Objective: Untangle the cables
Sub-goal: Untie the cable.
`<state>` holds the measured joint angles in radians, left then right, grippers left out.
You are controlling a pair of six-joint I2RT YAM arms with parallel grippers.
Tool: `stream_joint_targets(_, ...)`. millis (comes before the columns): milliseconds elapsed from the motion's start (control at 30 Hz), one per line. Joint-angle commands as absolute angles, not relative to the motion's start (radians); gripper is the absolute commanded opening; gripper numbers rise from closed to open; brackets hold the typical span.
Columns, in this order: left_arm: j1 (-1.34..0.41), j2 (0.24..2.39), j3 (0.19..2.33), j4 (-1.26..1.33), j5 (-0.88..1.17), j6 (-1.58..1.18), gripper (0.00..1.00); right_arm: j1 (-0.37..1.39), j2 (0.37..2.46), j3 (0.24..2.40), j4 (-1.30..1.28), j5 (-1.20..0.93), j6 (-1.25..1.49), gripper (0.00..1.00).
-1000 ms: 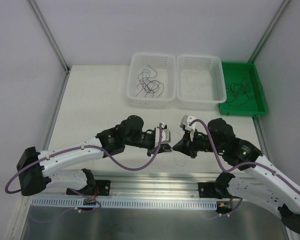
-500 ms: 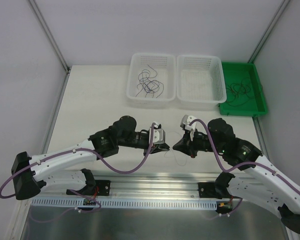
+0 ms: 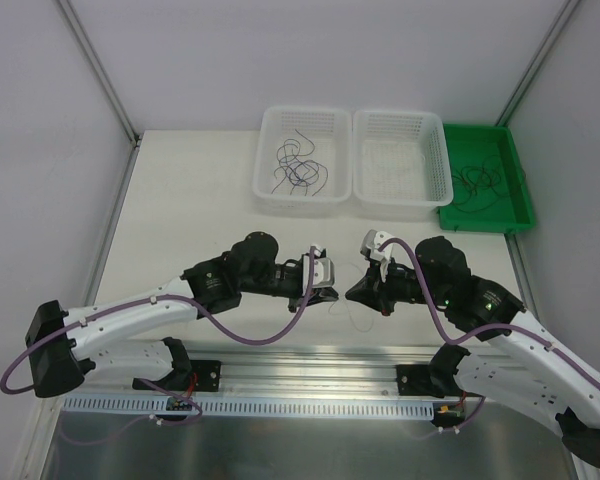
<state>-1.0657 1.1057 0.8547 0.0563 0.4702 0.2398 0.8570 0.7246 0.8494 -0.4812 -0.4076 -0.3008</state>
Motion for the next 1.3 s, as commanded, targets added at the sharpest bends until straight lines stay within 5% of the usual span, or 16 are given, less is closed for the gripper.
stream_joint_targets(0, -1.062, 1.124, 0.89, 0.051, 0.485, 0.255, 0.09, 0.857, 0.713, 0.88, -0.469, -0.428, -0.321, 0.01)
stream_joint_targets(467, -1.063, 1.161, 0.923, 0.051, 0.512, 0.249, 0.11, 0.857, 0.718, 0.881, -0.465, -0.434, -0.322, 0.01)
stream_joint_targets(767, -1.062, 1.161, 0.922, 0.051, 0.52, 0.242, 0.0, 0.857, 0.716, 0.874, -0.466, -0.426, -0.322, 0.01)
stream_joint_targets(1267, -1.062, 1.032, 0.697, 0.267, 0.285, 0.006, 0.0, 0.853, 0.608, 0.779, -0.355, -0.135, -0.137, 0.01)
